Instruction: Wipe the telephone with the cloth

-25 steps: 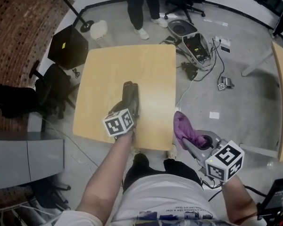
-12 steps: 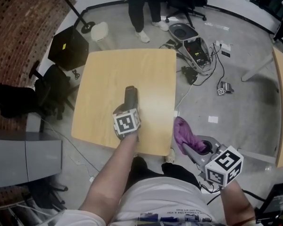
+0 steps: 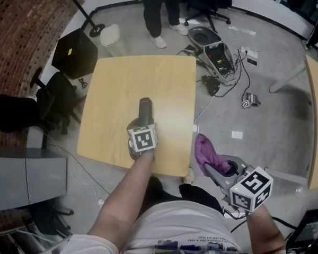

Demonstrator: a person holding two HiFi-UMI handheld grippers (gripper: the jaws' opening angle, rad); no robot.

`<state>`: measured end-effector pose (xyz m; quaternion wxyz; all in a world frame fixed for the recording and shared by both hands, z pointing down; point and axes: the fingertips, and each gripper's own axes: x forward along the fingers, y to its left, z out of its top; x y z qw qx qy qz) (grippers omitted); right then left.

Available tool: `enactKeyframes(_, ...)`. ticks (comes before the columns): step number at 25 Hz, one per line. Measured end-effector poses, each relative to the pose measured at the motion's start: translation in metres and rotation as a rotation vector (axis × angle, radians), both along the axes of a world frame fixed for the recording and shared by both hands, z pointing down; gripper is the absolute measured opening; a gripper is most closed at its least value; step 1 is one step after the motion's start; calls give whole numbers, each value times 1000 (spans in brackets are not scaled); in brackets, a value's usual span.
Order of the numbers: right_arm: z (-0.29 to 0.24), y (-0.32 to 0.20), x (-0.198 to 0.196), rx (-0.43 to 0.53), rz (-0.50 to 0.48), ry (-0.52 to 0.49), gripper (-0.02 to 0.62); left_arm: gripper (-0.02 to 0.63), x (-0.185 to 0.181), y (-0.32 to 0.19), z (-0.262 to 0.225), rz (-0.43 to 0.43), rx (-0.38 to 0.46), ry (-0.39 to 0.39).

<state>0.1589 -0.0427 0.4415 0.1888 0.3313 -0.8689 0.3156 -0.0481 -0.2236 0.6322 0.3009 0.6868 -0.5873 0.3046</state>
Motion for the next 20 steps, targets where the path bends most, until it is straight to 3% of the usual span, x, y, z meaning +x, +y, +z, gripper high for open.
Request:
enactKeyframes(6, 1, 3, 3, 2, 4, -4, 84, 296, -16, 7, 8, -15, -55, -100)
enactKeyframes(10, 2, 2, 5, 8, 2, -7, 84, 339, -14, 12, 9, 2, -56, -89)
enactKeyframes(15, 2, -1, 3, 28, -5, -15, 84, 370, 7, 19, -10, 114, 10, 8)
enactKeyframes(20, 4, -2, 1, 92, -41, 29, 84, 377, -9, 41, -47, 155, 97, -26)
